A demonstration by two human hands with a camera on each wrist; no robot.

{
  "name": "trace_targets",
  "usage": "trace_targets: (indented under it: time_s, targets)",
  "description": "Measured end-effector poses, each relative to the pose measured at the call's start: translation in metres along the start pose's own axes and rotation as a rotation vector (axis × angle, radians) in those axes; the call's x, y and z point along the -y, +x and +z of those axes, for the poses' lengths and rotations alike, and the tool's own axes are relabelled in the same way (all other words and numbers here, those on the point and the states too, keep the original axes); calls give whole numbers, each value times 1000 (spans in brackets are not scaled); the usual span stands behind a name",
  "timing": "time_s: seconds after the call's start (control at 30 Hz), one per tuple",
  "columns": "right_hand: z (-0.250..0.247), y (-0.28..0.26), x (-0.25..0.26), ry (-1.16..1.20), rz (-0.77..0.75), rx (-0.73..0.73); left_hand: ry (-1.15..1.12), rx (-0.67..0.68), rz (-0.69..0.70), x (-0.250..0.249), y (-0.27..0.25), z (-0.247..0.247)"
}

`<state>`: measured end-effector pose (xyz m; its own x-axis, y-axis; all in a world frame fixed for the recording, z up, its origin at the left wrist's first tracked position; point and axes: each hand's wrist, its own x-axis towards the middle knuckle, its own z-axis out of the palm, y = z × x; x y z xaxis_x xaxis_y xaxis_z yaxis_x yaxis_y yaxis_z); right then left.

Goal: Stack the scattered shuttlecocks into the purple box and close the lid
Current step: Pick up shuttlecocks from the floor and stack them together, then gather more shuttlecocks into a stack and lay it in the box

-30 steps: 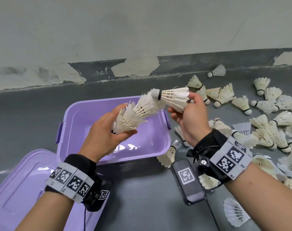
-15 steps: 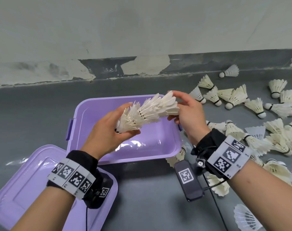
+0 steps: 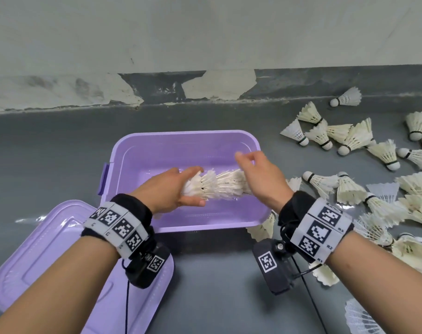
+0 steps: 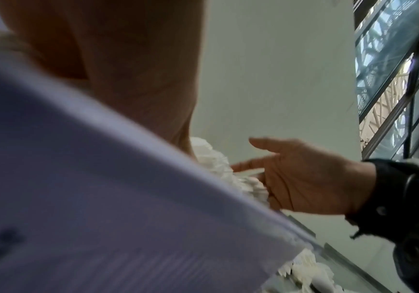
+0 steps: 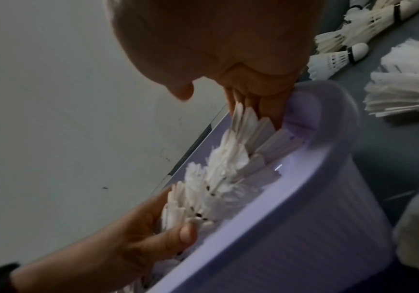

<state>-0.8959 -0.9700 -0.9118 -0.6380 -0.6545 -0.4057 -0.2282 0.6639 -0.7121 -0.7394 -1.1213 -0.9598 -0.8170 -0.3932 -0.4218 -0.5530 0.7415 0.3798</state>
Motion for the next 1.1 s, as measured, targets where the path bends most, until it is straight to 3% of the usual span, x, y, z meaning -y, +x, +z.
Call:
trace_targets:
  time_s: [0.13,0.23,0.33,0.47,0.63,0.73,0.9,0.97,1.1]
  targets:
    - [12,5,3,-351,28,174,124,167,-13,-6,9,12]
    - [21,9,1,-393,54,233,165,227,5,-11,12,13]
    - [26,16,-3,-392,59,209,149,199,22,-10,16,12]
    - [34,19,-10,-437,63,250,119,217,-33,-6,20,26]
    - [35,24,-14,-403,46,233,-118,163,-86,-4,21,17]
    - [36,23,-16,-333,24,191,-78,70,-135,2,14,12]
    - [38,24,-19,-155,-1,94,-21,189,-246,23,-2,13]
    - [38,23,-19,-109,-29,49,-51,97,-222,23,-4,14]
    - [37,17,-19,-32,-99,-108,-187,-236,-139,29,5,7]
